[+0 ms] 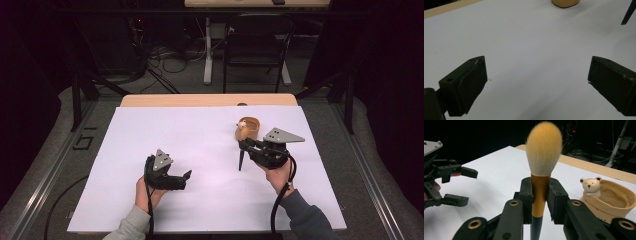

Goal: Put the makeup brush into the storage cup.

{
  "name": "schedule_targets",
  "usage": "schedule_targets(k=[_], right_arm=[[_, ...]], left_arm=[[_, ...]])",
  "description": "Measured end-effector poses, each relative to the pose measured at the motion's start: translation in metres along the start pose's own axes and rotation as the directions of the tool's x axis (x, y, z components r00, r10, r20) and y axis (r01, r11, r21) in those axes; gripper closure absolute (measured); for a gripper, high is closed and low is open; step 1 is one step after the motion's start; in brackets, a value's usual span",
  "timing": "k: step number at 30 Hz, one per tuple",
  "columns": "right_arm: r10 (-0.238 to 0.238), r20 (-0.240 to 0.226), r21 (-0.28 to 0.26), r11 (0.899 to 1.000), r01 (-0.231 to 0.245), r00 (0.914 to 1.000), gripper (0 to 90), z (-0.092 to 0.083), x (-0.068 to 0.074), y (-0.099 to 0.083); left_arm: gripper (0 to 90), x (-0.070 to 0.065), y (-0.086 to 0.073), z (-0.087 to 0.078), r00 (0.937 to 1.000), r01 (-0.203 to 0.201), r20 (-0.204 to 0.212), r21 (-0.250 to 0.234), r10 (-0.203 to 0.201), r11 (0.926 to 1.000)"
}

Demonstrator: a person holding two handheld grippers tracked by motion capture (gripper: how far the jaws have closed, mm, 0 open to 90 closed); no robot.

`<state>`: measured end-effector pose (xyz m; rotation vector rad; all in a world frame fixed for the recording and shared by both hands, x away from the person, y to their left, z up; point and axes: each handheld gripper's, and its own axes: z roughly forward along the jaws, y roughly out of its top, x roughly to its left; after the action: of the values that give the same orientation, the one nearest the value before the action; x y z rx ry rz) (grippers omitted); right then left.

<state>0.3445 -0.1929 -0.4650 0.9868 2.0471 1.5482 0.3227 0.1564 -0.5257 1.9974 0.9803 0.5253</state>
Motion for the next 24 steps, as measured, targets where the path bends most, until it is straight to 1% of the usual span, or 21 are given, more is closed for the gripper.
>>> schedule_targets(k=[5, 6, 7, 10, 14, 16, 18, 20, 21, 22, 23, 24], right_arm=[[-0.007, 0.011, -0.005, 1.000, 0.007, 0.9999, 76.1, -0.005, -0.003, 0.002], [-0.004, 0.014, -0.014, 1.000, 0.005, 0.9999, 76.1, -0.006, -0.004, 0.002], [-0.007, 0.020, -0.012, 1.000, 0.007, 0.9998, 76.1, -0.007, -0.005, 0.003], [-0.010, 0.027, -0.020, 1.000, 0.010, 0.9996, 76.1, -0.010, -0.007, 0.005], [-0.011, 0.042, -0.018, 1.000, 0.011, 0.9991, 76.2, -0.014, -0.011, 0.006], [-0.007, 0.047, -0.023, 1.000, 0.008, 0.9989, 76.2, -0.014, -0.013, 0.006], [-0.009, 0.056, -0.022, 1.000, 0.010, 0.9984, 76.2, -0.016, -0.015, 0.007], [-0.006, 0.062, -0.021, 1.000, 0.007, 0.9981, 76.2, -0.017, -0.016, 0.007], [-0.005, 0.063, -0.025, 1.000, 0.007, 0.9980, 76.2, -0.018, -0.016, 0.008], [-0.010, 0.065, -0.022, 1.000, 0.011, 0.9978, 76.2, -0.019, -0.017, 0.008], [-0.011, 0.066, -0.030, 0.999, 0.013, 0.9977, 76.2, -0.019, -0.017, 0.009], [-0.014, 0.071, -0.024, 1.000, 0.016, 0.9974, 76.2, -0.020, -0.018, 0.010]], left_arm=[[2.3, 0.009, -0.006, -0.006, 0.9996, 0.027, -0.011, -0.003, -0.027, 0.9996], [2.3, 0.011, -0.007, -0.008, 0.9994, 0.032, -0.016, 0.000, -0.032, 0.9995], [2.3, 0.013, -0.009, -0.009, 0.9990, 0.042, -0.014, 0.003, -0.042, 0.9991], [2.2, 0.017, -0.013, -0.012, 0.9984, 0.052, -0.025, 0.007, -0.051, 0.9986], [2.6, 0.023, -0.017, -0.016, 0.9976, 0.063, -0.029, 0.010, -0.063, 0.9980], [2.5, 0.025, -0.019, -0.018, 0.9968, 0.075, -0.028, 0.009, -0.075, 0.9971], [2.0, 0.027, -0.019, -0.020, 0.9966, 0.077, -0.029, 0.006, -0.077, 0.9970], [1.2, 0.028, -0.020, -0.023, 0.9960, 0.082, -0.035, -0.005, -0.082, 0.9966], [0.9, 0.029, -0.020, -0.026, 0.9947, 0.095, -0.038, -0.028, -0.096, 0.9951], [1.0, 0.030, -0.021, -0.028, 0.9944, 0.100, -0.032, -0.041, -0.101, 0.9942], [1.0, 0.031, -0.021, -0.030, 0.9941, 0.100, -0.038, -0.046, -0.102, 0.9939], [0.9, 0.032, -0.022, -0.031, 0.9943, 0.093, -0.048, -0.040, -0.095, 0.9948]])
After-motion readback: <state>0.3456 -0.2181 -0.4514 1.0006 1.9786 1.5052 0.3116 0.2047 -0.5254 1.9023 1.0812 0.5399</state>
